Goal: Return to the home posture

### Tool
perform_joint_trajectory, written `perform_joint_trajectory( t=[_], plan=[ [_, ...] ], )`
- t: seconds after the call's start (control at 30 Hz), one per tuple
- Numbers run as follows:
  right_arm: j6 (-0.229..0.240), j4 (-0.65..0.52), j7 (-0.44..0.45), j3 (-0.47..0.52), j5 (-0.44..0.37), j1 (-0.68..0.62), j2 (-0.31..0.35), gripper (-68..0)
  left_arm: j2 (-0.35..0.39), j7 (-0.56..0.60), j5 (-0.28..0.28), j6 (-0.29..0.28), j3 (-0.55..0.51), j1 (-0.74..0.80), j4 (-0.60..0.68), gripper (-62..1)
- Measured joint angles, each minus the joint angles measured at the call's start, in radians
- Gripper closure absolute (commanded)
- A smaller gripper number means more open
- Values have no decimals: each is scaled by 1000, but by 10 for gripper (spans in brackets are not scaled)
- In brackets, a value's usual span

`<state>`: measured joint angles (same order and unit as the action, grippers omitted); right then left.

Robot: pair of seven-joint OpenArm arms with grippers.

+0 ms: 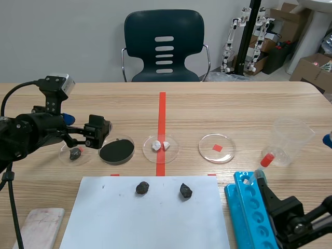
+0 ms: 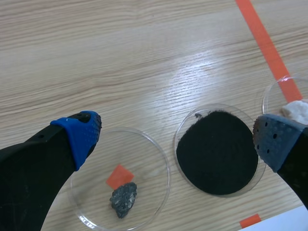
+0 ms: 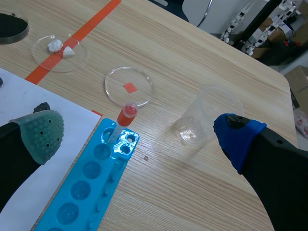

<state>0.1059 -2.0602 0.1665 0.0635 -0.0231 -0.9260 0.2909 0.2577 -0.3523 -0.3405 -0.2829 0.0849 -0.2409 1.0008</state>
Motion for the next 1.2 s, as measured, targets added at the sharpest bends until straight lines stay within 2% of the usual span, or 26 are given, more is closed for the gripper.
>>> perform_joint_trajectory(
  t=[0.13, 0.27, 0.47, 0.83, 1.0, 1.2],
  plan=[
    [0, 0, 0, 0, 0, 0, 0, -679, 11, 79, -1, -7, 0, 17, 1, -623],
    [0, 0, 0, 0, 0, 0, 0, -679, 62, 102, 0, -18, 0, 81, 56, -623],
    [0, 0, 0, 0, 0, 0, 0, -679, 153, 186, 0, -81, 0, 213, 267, -623],
    [0, 0, 0, 0, 0, 0, 0, -679, 326, 376, 0, -111, 0, 549, 672, -623],
    [0, 0, 0, 0, 0, 0, 0, -679, 372, 419, 0, -113, 0, 680, 776, -623],
    [0, 0, 0, 0, 0, 0, 0, -679, 380, 477, 0, -122, -40, 813, 808, -623]
  ],
)
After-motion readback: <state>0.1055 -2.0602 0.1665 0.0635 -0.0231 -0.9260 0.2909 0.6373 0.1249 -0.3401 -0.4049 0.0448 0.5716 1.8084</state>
